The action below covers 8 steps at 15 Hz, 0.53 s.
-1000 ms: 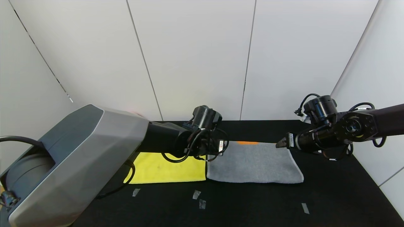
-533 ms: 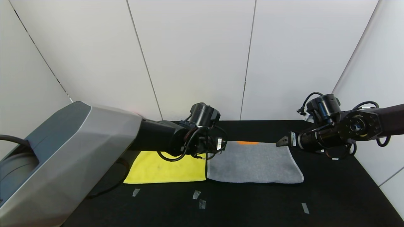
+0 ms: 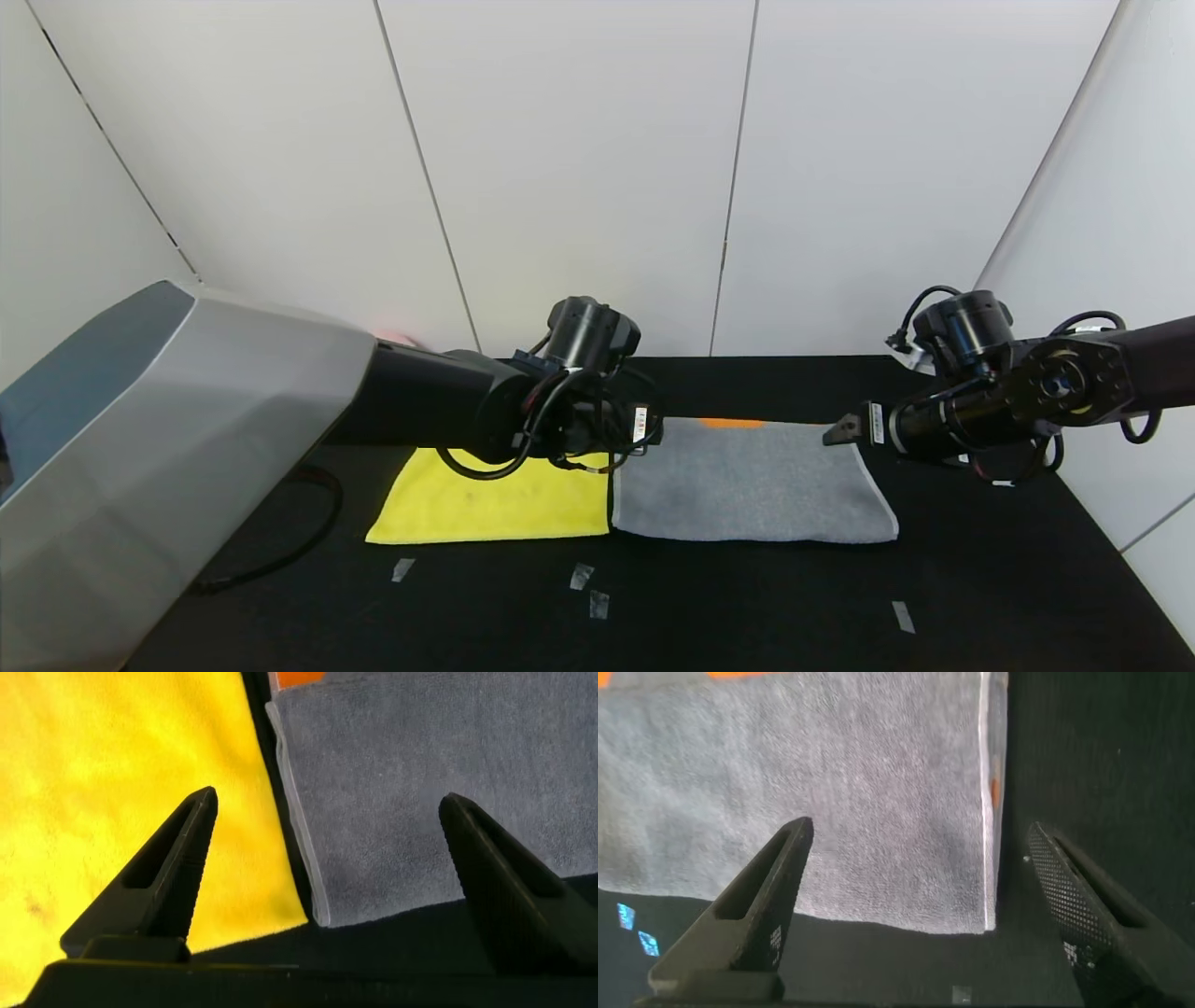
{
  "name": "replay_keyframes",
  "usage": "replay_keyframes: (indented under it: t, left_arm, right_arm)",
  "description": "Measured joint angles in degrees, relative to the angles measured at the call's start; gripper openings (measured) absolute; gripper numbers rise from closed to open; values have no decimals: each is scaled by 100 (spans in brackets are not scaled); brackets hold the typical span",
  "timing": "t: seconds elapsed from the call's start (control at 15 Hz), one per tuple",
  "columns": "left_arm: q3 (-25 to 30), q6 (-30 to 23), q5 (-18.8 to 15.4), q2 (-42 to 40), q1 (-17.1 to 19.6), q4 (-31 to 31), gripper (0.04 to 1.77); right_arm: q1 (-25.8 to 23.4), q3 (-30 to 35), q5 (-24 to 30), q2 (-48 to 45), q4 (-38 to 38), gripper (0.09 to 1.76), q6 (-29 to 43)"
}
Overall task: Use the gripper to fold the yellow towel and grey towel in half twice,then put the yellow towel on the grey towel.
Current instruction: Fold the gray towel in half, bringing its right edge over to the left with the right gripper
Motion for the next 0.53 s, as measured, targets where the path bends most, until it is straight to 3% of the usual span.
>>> replay_keyframes:
  t: [0.53]
  left_arm:
    - [145, -82, 2, -128, 9, 9, 169]
  right_arm:
    - [-13, 188, -4, 391, -2, 169, 2]
